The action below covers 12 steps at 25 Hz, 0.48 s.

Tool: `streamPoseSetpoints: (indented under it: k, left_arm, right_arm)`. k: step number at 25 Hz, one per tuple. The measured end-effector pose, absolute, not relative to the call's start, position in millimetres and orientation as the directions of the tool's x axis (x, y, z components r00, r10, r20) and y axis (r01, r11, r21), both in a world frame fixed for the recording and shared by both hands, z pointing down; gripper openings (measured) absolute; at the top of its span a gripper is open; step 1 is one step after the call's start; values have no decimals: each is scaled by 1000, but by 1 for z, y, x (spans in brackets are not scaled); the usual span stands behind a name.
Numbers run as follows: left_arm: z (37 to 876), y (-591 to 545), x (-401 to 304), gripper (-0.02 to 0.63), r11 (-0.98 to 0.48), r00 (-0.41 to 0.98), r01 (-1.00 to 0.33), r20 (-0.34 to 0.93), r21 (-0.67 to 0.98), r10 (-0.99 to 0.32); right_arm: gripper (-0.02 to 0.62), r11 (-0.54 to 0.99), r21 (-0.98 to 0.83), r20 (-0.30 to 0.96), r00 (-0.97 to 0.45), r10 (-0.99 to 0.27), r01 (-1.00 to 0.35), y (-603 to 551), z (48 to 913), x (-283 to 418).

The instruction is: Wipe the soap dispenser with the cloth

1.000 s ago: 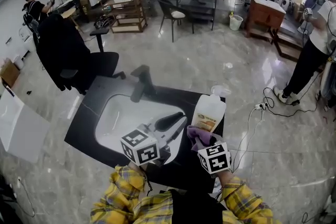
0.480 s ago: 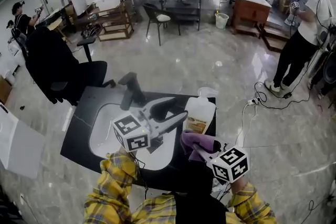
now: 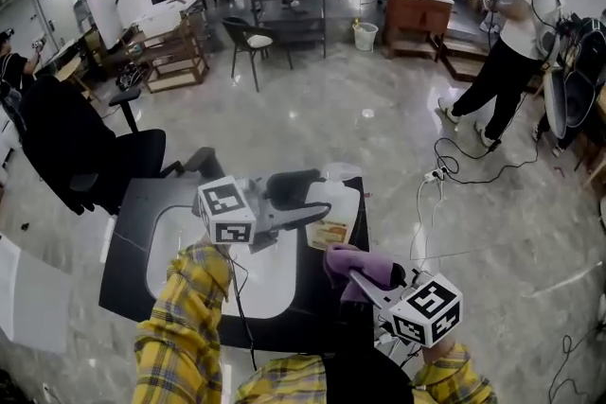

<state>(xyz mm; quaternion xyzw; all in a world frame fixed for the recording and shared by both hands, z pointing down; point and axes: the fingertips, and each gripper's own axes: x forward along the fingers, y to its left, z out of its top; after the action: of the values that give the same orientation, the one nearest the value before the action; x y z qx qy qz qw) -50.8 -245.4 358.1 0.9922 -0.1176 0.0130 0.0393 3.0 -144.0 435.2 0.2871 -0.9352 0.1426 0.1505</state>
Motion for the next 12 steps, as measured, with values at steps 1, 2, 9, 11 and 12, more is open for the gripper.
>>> streamPoseSetpoints:
  k: [1, 2, 9, 11, 12]
  left_arm:
    - [359, -245, -48, 261, -975, 977, -210, 41, 70, -208]
    - [361, -245, -44, 261, -980, 981, -189, 47, 65, -186]
    - [363, -257, -27, 261, -994, 992, -90, 96, 64, -83]
    - [361, -257, -23, 259, -996, 995, -60, 89, 71, -53]
    - [362, -256, -22, 261, -996, 995, -47, 94, 72, -40]
  right_arm:
    - [74, 789, -177, 363, -784, -503, -588, -143, 434, 6]
    - [75, 784, -175, 362, -779, -512, -596, -142, 434, 9]
    - [74, 739, -173, 374, -738, -562, -651, -145, 433, 28]
    - [74, 726, -175, 378, -726, -574, -665, -146, 434, 32]
    - [75, 723, -178, 377, -725, -576, -667, -145, 434, 33]
